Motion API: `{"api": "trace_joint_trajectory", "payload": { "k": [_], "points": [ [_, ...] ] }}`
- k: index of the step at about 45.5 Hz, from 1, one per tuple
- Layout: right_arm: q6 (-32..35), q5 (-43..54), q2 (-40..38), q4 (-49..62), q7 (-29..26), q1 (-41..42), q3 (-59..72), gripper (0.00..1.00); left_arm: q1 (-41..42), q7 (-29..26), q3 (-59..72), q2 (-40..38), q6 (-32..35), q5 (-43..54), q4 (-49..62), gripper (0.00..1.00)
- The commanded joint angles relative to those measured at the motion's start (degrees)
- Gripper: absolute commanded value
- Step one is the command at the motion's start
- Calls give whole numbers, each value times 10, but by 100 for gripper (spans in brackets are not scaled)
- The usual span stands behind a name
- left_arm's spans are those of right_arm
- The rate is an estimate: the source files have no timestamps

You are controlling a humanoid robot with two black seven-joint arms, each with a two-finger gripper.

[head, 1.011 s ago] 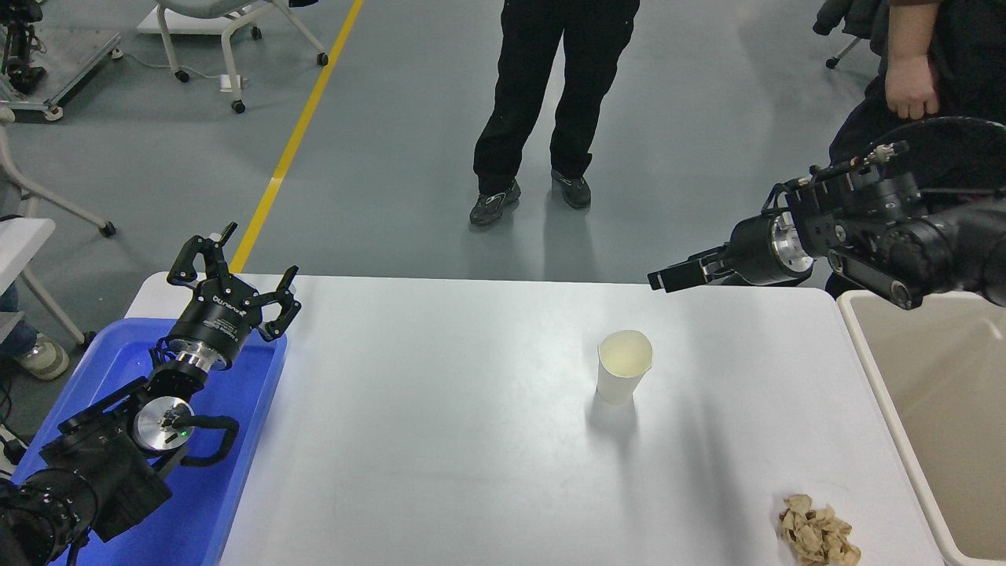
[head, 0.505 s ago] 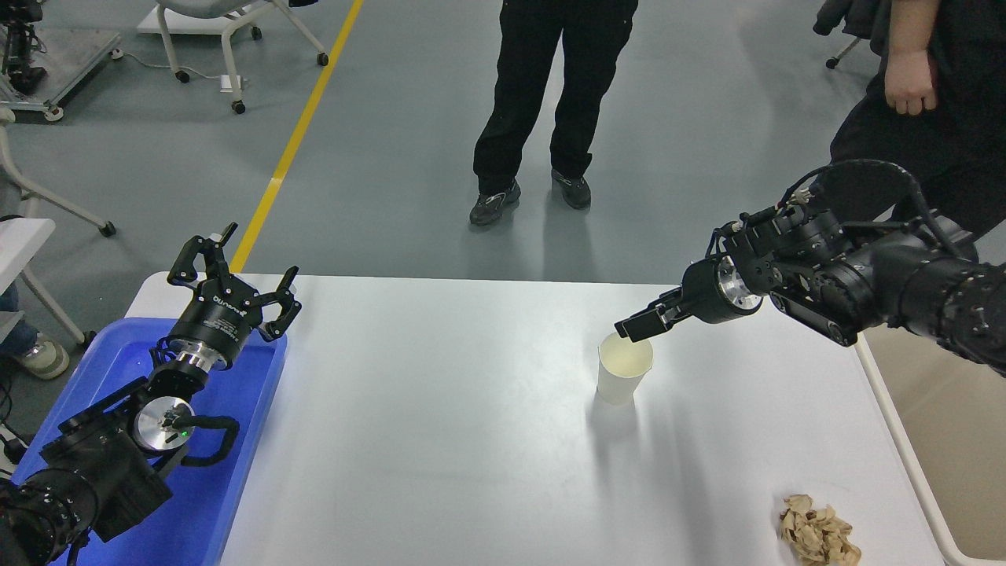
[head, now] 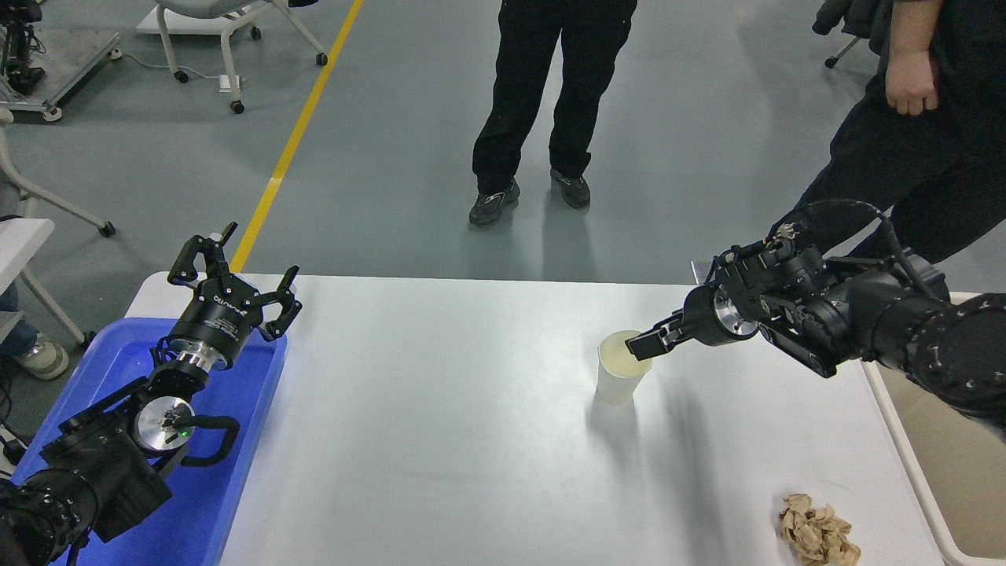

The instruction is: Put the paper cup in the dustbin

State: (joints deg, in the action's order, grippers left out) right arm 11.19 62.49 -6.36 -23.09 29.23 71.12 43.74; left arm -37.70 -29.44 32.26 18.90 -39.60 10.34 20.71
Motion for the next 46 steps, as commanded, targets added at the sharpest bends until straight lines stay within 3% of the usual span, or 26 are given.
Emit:
{"api": "trace_joint_trajectory", "payload": {
  "k": [1, 15, 21, 24, 28, 30, 46],
  "points": [
    [-2, -1, 9, 13, -6, -17, -2, 98, 0, 0, 0, 0, 0, -1, -1, 100],
    [-13, -3, 27, 43, -5, -32, -1, 84, 0, 0, 0, 0, 0, 0, -1, 100],
    [-13, -3, 29, 44, -4, -34, 0, 68, 0, 0, 0, 0, 0, 0, 0, 100],
    [-13, -3, 29, 44, -4, -35, 0, 53, 0, 0, 0, 0, 0, 0, 0, 100],
    [-13, -3, 29, 44, -3, -34, 1, 14, 0, 0, 0, 0, 0, 0, 0, 100],
    [-11, -2, 29, 44, -3, -34, 1, 0, 0, 0, 0, 0, 0, 0, 0, 100],
    [-8, -4, 29, 45, -2, -41, -1, 0, 0, 0, 0, 0, 0, 0, 0, 100]
  ]
}}
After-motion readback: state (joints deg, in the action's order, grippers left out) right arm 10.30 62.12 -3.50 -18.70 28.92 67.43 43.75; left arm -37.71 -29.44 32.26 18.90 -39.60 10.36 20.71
